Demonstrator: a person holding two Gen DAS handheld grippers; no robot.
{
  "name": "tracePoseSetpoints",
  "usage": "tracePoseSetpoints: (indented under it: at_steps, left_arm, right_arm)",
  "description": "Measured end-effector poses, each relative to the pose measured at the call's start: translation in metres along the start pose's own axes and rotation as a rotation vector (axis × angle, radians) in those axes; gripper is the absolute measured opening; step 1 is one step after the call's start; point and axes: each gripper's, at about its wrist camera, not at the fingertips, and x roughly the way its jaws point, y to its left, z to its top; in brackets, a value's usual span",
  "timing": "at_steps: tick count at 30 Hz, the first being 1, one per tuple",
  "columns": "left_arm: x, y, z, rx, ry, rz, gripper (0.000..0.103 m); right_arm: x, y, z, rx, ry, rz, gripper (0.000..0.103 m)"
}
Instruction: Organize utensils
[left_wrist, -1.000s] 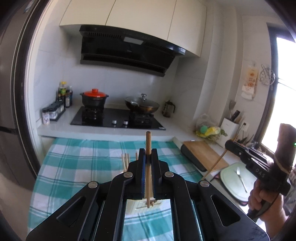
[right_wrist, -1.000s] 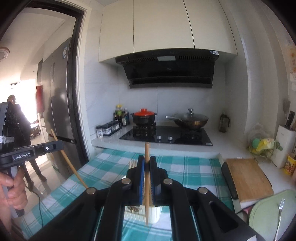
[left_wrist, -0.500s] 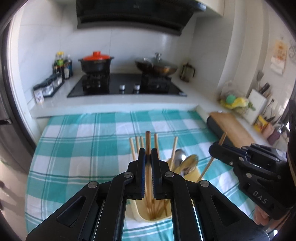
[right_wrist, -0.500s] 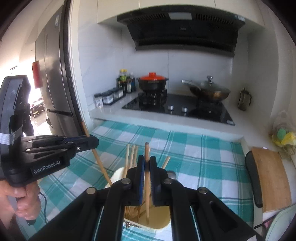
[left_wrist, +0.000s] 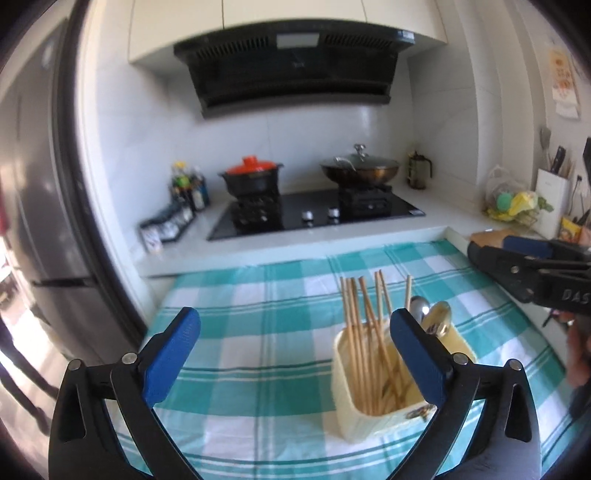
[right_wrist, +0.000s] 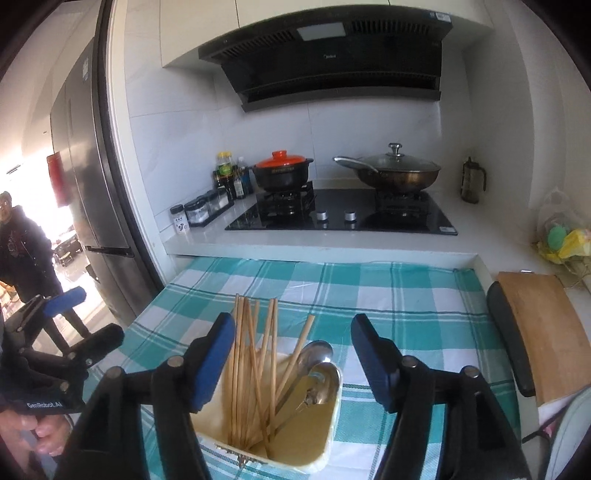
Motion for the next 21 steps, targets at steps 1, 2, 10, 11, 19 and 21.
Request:
tracePoseSetpoints:
  at_steps: [1,2,10,11,19,21]
  left_arm:
    - [-0.009,-0.003,-0.005,0.007,-0.006,0.009,0.102]
    - [-0.015,-0.005,-0.007,0.009,-0.005,0.008,0.103]
    - [-0.059,-0.022,-0.042,-0.049,0.085,-0.092,0.103]
    - [-0.063,-0.025,-0.046,-0.046,0.085,-0.078,0.103]
    - [-0.086,-0.031,-0.068,-0.058,0.128,-0.042,0.102]
    - [-0.093,-0.032,-0.073,-0.076,0.144,-0.055,0.102]
  right_arm:
    - [-0.012,0.003,-0.006,-0.007,-0.012,-0.006,0.074]
    - [-0.022,0.005,-0.011,-0.012,-0.021,-0.009,0.074]
    - [-0.097,0.03,-0.069,-0.07,-0.047,-0.042,0.086]
    - [-0.104,0.032,-0.076,-0.076,-0.045,-0.044,0.087]
    - [-0.145,0.043,-0.113,-0.068,-0.058,-0.124,0.09]
    - [-0.153,0.046,-0.118,-0.056,-0.058,-0.14,0.09]
